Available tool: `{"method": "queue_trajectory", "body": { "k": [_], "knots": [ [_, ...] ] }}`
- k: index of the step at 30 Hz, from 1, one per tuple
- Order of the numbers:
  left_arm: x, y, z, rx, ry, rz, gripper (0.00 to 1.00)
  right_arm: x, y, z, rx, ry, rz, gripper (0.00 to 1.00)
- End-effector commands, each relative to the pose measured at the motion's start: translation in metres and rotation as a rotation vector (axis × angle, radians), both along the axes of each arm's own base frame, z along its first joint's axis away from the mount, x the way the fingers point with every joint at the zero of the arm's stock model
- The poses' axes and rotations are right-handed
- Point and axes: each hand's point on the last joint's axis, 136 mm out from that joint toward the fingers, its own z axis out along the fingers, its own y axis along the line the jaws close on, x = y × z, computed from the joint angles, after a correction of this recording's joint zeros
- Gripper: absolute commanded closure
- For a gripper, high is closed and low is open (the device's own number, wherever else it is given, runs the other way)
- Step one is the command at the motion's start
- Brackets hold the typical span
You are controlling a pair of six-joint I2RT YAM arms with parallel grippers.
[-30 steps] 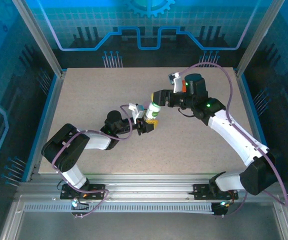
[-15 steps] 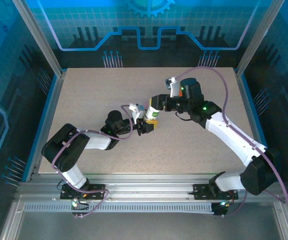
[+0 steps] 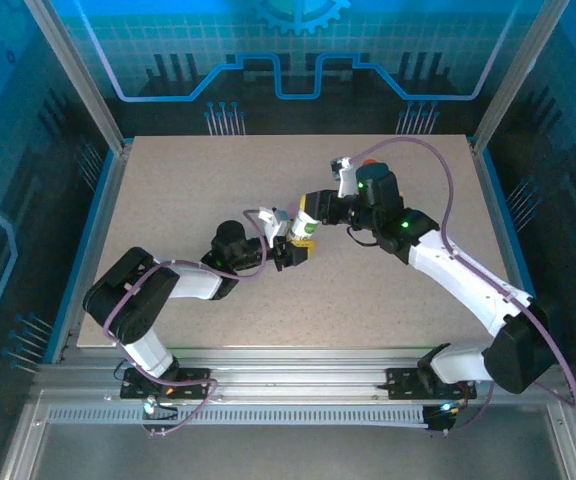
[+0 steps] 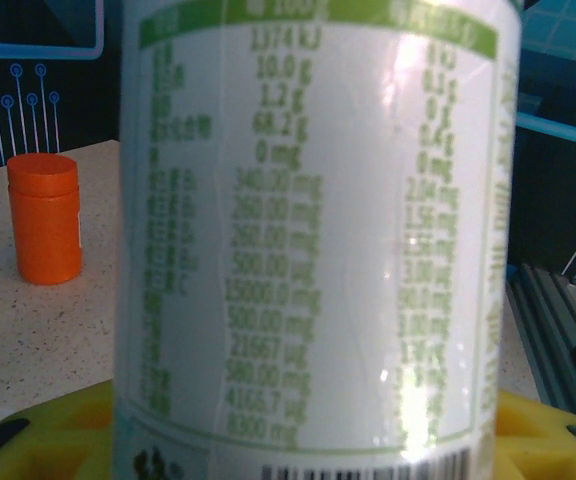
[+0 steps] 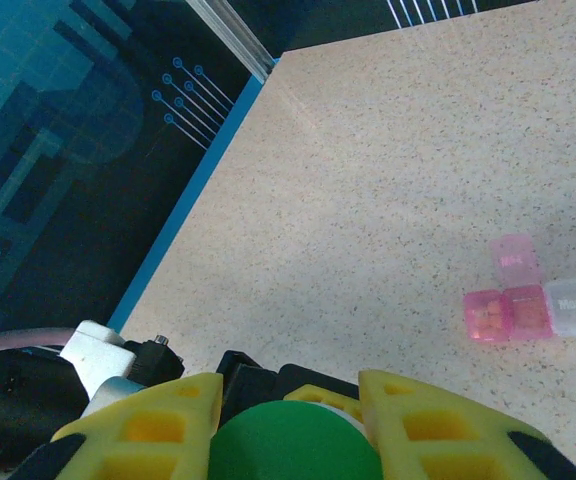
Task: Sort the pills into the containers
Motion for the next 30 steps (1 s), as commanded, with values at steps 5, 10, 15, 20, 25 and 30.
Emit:
{"method": "queue_trajectory", "body": {
  "k": [5,10,15,20,25,30],
  "knots": [
    [0.006,0.001,0.014,-0.013,-0.056,0.017,1.00,-0.001,-0.006,0.008,-0.122,-0.118,-0.040,0.95],
    [0.006,0.001,0.007,0.007,-0.028,0.015,1.00,0.004,-0.017,0.002,-0.236,-0.166,-0.092,1.00],
    [0.005,0.002,0.003,0.024,-0.018,0.018,1.00,0.010,-0.028,0.001,-0.341,-0.198,-0.133,1.00],
    [0.005,0.002,0.001,0.032,-0.011,0.019,1.00,0.014,-0.038,-0.004,-0.435,-0.220,-0.164,1.00],
    [0.006,0.002,-0.002,0.042,0.004,0.018,1.00,0.015,-0.046,-0.007,-0.524,-0.245,-0.184,1.00],
    [0.006,0.001,-0.003,0.050,0.015,0.016,1.00,0.017,-0.053,-0.004,-0.596,-0.271,-0.198,1.00]
  ]
}}
